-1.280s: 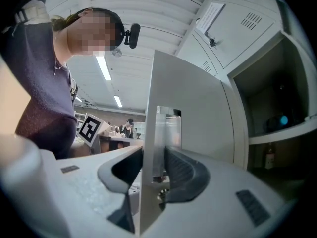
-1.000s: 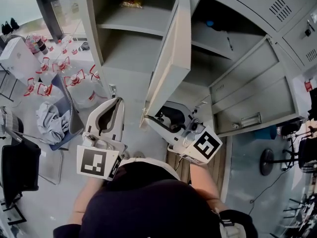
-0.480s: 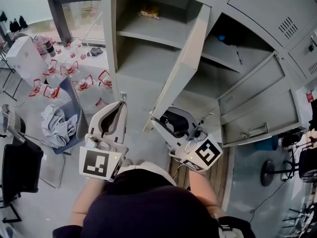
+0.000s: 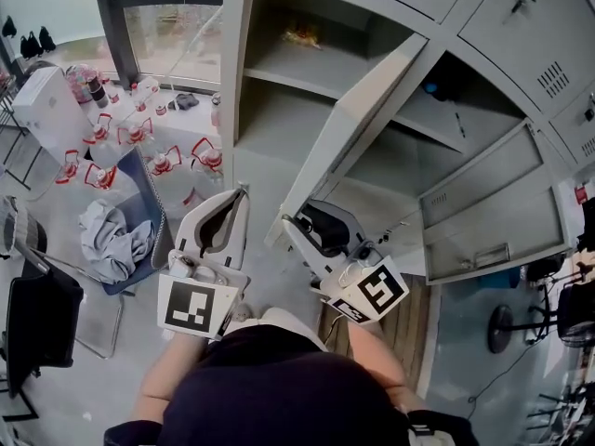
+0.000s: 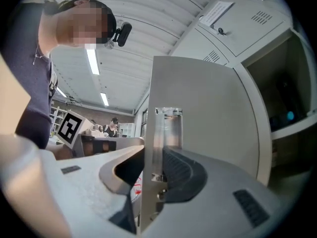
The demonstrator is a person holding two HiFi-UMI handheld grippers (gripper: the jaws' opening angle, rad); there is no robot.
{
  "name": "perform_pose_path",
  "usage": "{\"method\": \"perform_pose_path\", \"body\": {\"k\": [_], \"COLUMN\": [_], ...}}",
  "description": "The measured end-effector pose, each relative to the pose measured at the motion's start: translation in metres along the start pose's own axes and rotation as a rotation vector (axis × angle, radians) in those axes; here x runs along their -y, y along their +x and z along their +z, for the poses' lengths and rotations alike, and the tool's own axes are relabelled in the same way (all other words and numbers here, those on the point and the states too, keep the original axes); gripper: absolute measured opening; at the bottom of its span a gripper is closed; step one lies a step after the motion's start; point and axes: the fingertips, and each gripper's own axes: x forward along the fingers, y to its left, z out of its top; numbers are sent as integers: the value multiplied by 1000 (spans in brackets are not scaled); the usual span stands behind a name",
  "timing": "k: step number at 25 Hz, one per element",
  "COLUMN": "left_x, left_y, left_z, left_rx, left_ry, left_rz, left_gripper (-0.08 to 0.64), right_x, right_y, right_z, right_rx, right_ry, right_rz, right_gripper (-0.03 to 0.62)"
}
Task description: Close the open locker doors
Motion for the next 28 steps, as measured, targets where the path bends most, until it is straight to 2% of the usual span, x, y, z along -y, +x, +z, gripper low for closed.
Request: {"method": "perform_pose_path", "body": {"k": [11, 28], "left_x": [-26, -50], "left_y": [-2, -6], "left_z": [-4, -7], "left_rx": [19, 42], "left_ry": [-22, -43], "left_rz": [2, 49], "left_gripper": [3, 3], "right_x": [3, 10], "right_y": [29, 61], "right_z": [-4, -8], "right_rx": [5, 9], "right_ry": [-7, -21], "right_rz": [-103, -156], "right_gripper": [112, 110]}}
